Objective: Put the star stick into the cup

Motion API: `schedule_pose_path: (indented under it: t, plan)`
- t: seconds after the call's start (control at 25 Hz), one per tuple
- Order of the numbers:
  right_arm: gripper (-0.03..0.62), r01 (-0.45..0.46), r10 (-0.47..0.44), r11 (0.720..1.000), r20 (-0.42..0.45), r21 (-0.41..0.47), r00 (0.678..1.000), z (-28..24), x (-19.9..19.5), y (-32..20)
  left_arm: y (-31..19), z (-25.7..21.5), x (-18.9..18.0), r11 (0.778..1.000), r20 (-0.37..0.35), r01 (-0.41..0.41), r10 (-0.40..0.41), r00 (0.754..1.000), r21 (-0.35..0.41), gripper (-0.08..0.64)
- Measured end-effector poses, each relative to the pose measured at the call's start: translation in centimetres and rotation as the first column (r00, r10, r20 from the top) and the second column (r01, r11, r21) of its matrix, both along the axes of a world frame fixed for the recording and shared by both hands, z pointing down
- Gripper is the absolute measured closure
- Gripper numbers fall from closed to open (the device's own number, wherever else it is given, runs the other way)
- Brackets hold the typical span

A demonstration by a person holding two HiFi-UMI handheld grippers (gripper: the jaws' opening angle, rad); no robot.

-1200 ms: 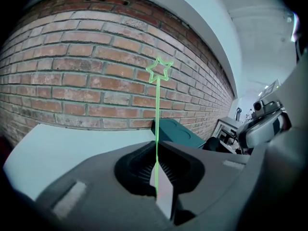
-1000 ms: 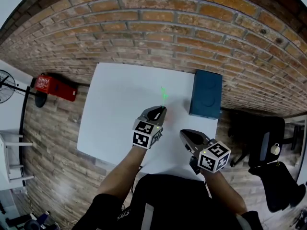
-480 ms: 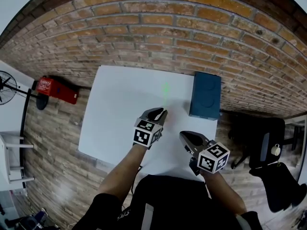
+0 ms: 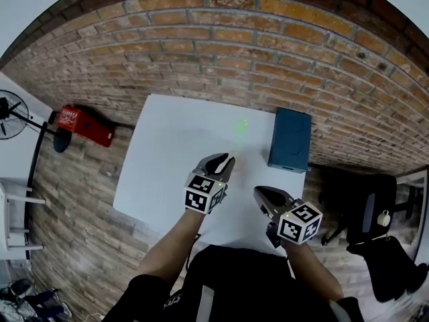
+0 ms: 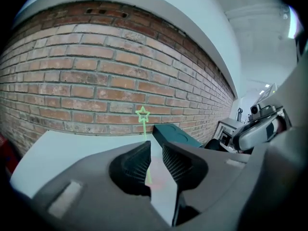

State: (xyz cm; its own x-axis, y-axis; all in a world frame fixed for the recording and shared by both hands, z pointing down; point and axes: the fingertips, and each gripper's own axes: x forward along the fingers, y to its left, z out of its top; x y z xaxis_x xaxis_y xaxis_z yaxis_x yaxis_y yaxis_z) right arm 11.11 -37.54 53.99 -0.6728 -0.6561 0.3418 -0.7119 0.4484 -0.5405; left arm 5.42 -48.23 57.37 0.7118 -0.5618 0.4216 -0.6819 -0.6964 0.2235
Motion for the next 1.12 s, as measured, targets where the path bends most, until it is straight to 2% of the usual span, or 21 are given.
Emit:
schedule_pose_path:
  t: [0.32, 0.64, 0.84, 0.96, 1.12]
  plan:
    - [0.592, 0.008, -0.006, 0.999, -0.024, 0.054, 1.000, -2.3, -1.7, 1.9, 3.4, -5.5, -3.8, 0.994, -0.070, 0.052, -0.045, 0.997, 0.096, 0.480]
    - [0.592, -0.064, 0.073, 0.991, -0.074, 0.118, 0.995, -5.1, -1.1, 4.6, 9.1, -10.5, -7.9, 0.983, -0.119, 0.082, -0.063, 0.991, 0.162, 0.483]
    - [0.592, -0.045, 0.067, 0.983, -0.123, 0.176, 0.990, -7.0, -1.7, 5.9, 11.1, -12.5, -10.4, 0.974, -0.168, 0.116, -0.083, 0.982, 0.196, 0.498]
    - [0.592, -0.044, 0.067, 0.975, -0.096, 0.218, 0.993, -8.9, -2.4, 5.8, 12.3, -12.9, -11.9, 0.966, -0.165, 0.157, -0.124, 0.979, 0.206, 0.552]
    - [0.594, -0.044, 0.063, 0.960, -0.061, 0.275, 0.996, -11.3, -3.3, 5.5, 13.6, -12.5, -13.6, 0.957, -0.141, 0.213, -0.188, 0.972, 0.195, 0.554]
